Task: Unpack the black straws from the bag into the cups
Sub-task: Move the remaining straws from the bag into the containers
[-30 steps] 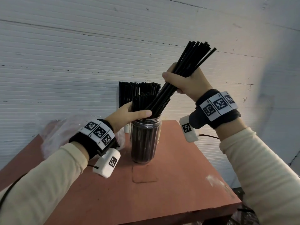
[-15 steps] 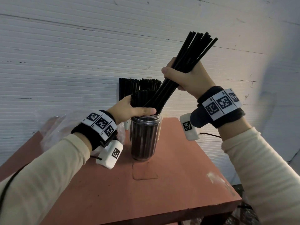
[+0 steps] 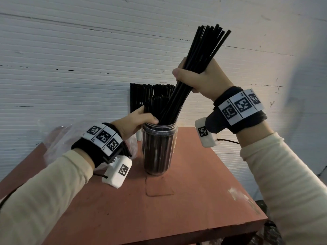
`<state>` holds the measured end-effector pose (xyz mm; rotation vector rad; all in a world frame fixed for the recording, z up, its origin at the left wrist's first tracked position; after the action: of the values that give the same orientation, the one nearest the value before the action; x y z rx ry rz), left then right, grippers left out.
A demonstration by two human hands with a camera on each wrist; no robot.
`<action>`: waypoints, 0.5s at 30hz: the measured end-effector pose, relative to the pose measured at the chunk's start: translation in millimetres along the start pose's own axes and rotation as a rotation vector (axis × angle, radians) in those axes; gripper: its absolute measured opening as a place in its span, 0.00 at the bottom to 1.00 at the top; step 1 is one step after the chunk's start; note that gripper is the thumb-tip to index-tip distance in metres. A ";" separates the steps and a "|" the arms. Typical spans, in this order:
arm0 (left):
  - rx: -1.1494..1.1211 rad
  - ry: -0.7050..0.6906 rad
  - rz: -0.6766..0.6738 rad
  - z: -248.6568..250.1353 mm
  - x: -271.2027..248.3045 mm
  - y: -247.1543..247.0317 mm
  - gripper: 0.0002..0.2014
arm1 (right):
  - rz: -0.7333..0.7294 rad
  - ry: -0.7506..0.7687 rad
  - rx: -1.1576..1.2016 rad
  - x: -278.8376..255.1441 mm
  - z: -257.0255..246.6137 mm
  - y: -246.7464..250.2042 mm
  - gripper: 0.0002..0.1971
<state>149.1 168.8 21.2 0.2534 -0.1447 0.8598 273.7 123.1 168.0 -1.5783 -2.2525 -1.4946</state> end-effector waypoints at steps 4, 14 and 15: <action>0.085 0.013 0.013 -2.1 0.3 3.2 0.23 | -0.035 0.017 -0.021 6.0 -8.0 -10.1 0.10; 0.102 -0.003 0.018 -9.3 -13.0 -4.4 0.50 | -0.161 -0.019 0.017 2.1 15.6 -42.1 0.12; 0.111 0.005 0.022 -9.2 -14.5 -4.3 0.52 | -0.176 -0.028 0.025 0.5 17.5 -46.0 0.13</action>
<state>143.2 158.1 8.4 0.3539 -0.0959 0.8919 248.0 134.0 127.3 -1.4370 -2.4733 -1.4827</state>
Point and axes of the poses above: each hand's wrist, its own x-axis towards the middle knuckle, its own y-axis out of the back of the hand, z = x × y, the point moved 9 cm from there along x, towards the middle knuckle, and after that the axes turned 12 degrees about -z, right-handed, at the moved point
